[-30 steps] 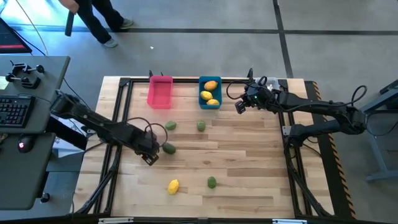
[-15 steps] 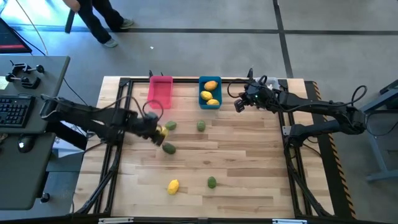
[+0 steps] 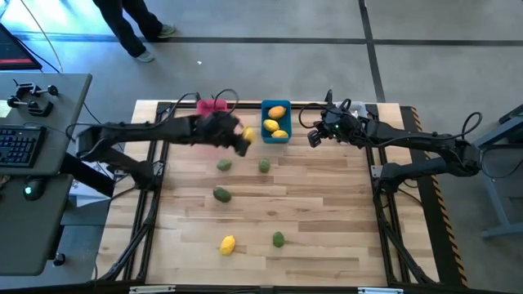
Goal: Sort produce into baskets
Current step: Put the lemon into the blue bin
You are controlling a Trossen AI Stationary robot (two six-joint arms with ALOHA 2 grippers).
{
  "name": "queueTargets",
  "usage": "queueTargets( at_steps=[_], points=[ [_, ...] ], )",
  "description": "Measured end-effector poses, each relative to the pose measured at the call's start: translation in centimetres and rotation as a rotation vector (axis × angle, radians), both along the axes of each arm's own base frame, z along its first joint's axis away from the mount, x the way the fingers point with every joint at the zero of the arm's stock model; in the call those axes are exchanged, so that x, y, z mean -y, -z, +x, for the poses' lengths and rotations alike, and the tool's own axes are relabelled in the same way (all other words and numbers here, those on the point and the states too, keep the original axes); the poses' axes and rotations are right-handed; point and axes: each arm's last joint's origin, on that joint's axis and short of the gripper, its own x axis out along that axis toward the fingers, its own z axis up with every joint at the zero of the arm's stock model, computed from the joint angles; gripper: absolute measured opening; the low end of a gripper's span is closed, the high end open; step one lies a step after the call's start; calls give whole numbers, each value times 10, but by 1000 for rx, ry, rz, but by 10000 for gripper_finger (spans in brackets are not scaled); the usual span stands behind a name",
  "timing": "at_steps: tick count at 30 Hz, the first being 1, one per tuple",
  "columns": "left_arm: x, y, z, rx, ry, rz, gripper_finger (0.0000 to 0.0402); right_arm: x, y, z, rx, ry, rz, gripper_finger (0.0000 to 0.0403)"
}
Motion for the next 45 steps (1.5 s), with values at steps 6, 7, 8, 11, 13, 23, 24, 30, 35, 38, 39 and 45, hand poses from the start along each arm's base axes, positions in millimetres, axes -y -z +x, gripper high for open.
queueTargets(
  at_steps=[6,7,8,11,13,23,24,30,35,38,39,45],
  points=[
    [-28,-2,42,22,39,89,127,0,0,0,0,0,0,0],
    [-32,-1,49,31,45,92,127,0,0,0,0,1,0,0],
    [-36,2,55,35,45,95,127,0,0,0,0,0,0,0],
    [-45,11,73,39,44,103,127,0,0,0,0,0,0,0],
    [-50,17,84,53,38,108,127,0,0,0,0,0,0,0],
    [-71,63,124,-1,-26,151,127,0,0,0,2,2,2,0],
    [-73,66,127,-9,-30,154,127,0,0,0,2,2,2,0],
    [-83,82,141,-12,-49,157,127,0,0,0,1,2,3,0],
    [-93,94,144,-13,-49,103,127,0,0,0,1,3,8,0],
    [-97,94,142,-11,-51,96,127,0,0,0,1,3,9,0],
    [-98,94,142,-12,-53,95,127,0,0,0,1,3,9,0],
    [-104,95,138,-26,-51,94,143,0,0,0,1,1,10,0]
  ],
)
